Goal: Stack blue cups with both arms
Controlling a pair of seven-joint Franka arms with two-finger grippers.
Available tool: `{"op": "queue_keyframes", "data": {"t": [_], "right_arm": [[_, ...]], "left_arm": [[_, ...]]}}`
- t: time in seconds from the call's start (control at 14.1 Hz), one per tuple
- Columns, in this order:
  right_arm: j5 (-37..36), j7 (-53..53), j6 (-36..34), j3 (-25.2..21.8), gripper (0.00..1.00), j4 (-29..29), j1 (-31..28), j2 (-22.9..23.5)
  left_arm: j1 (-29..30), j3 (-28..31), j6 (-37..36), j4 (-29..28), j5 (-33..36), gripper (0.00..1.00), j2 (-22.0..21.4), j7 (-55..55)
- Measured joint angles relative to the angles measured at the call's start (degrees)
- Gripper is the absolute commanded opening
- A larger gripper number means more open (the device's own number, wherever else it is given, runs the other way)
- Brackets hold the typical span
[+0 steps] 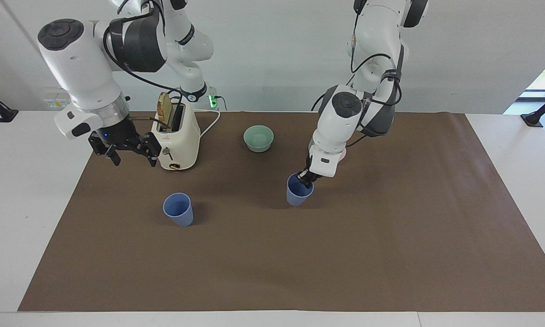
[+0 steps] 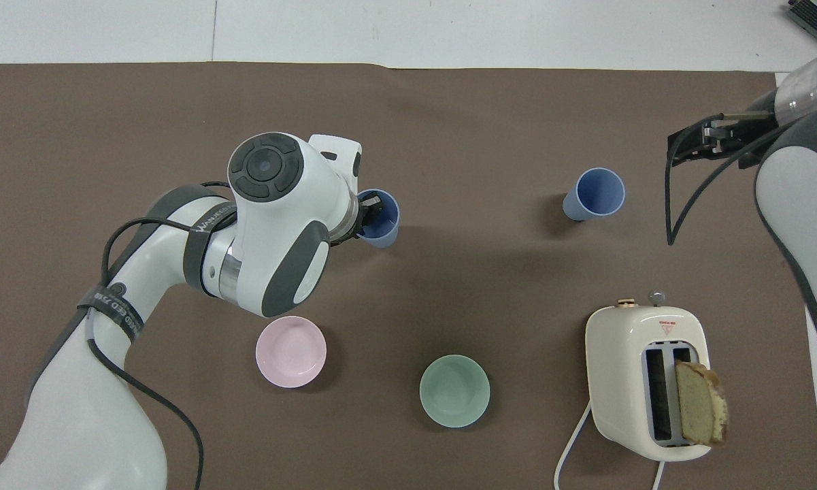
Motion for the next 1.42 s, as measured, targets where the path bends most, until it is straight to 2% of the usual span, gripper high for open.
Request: {"op": "queue_keyframes", "data": {"t": [0.14, 0.36, 0.43, 0.5, 0.57, 0.64, 0.71, 1.07, 1.28, 1.35, 1.42], "right_arm": [[0.00, 0.00, 2.11, 0.06, 1.00, 1.84, 0.64, 3.29], [0.00, 0.00, 7.72, 0.31, 1.00, 1.40, 1.08, 7.11], [0.00, 0.00, 9.29, 0.40, 1.00, -0.07, 1.10, 7.68], [0.00, -0.10, 10.47, 0.42, 1.00, -1.95, 1.10, 7.79], [0.00, -0.39, 11.47, 0.44, 1.00, -3.71, 1.10, 7.75], [0.00, -0.74, 12.68, 0.46, 1.00, -5.29, 1.11, 7.64], [0.00, -1.12, 14.25, 0.46, 1.00, -6.88, 1.10, 7.45], [0.00, -2.59, 21.61, 0.25, 1.00, -15.88, 0.81, 6.97], [0.00, -3.50, 24.40, 0.14, 1.00, -20.30, -0.05, 6.26], [0.00, -3.51, 24.61, 0.11, 0.95, -21.18, -0.10, 5.88], [0.00, -3.52, 24.62, 0.16, 0.66, -21.77, -0.09, 5.44]], "left_arm": [[-1.05, 0.02, 0.54, -0.18, 0.00, 0.00, 0.50, -0.25], [-1.53, 0.00, 2.59, -0.47, 0.01, 0.00, 2.16, -0.30], [-1.57, 0.00, 3.00, -0.48, 0.01, 0.07, 2.62, -0.30], [-1.58, 0.00, 3.29, -0.48, 0.01, 0.27, 2.87, -0.30], [-1.58, 0.00, 3.41, -0.49, 0.02, 0.39, 2.98, -0.29], [-1.58, 0.02, 3.42, -0.58, 0.04, 0.61, 3.02, -0.23], [-1.58, 0.03, 3.42, -0.74, 0.05, 0.99, 3.06, -0.14], [-1.50, 1.32, 2.34, -0.28, 0.40, 1.00, 2.21, -0.02], [-0.50, 2.72, -2.45, 0.57, 2.47, 1.00, -2.57, 2.36], [0.46, 3.01, -4.64, 0.64, 2.64, 1.00, -4.77, 4.52], [2.11, 3.16, -7.19, 0.65, 2.72, 1.00, -7.13, 7.29]]}}
